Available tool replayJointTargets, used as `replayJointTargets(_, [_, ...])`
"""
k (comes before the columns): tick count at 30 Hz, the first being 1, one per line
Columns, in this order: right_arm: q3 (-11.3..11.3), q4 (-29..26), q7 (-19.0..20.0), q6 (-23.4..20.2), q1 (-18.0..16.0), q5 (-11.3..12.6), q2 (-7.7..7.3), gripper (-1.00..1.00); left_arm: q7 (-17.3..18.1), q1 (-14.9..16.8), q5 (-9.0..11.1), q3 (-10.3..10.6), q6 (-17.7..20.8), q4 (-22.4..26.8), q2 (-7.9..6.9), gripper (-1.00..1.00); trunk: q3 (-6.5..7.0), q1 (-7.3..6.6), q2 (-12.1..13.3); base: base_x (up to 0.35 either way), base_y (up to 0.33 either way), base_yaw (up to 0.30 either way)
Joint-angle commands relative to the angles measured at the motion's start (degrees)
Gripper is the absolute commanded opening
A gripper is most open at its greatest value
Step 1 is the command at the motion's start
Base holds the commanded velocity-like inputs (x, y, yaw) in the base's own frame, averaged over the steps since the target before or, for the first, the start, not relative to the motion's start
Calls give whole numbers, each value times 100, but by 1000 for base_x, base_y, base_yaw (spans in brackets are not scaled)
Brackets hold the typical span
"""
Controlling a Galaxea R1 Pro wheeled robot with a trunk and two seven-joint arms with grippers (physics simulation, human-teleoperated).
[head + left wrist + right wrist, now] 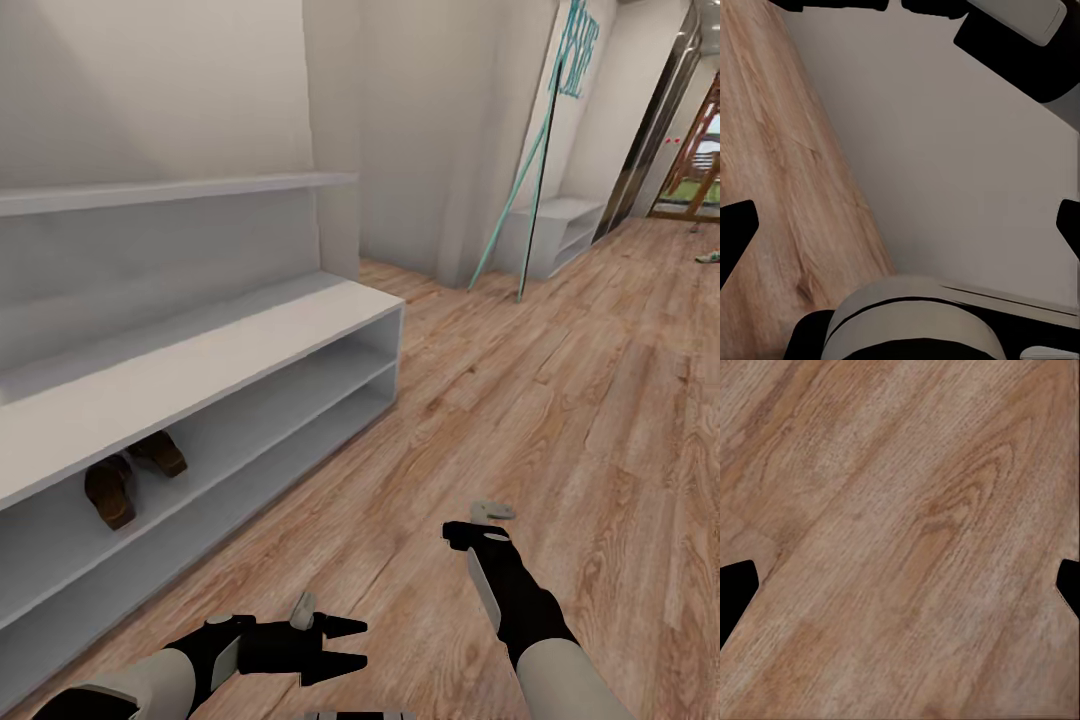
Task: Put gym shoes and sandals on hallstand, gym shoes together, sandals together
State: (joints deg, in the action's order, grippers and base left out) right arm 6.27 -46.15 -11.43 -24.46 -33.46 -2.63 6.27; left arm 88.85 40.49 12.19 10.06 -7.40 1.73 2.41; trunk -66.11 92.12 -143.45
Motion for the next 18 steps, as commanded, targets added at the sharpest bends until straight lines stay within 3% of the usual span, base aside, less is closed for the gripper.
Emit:
replayJointTargets(1, [14,-8,1,-33,-3,-28,6,100,6,3,55,49,-59,-3,-1,100,-2,-1,-2,0,0,-287])
replayJointTargets(18, [14,-8,1,-33,-3,-28,6,100,9,3,55,49,-59,-3,-3,100,50,-1,-2,0,0,-287])
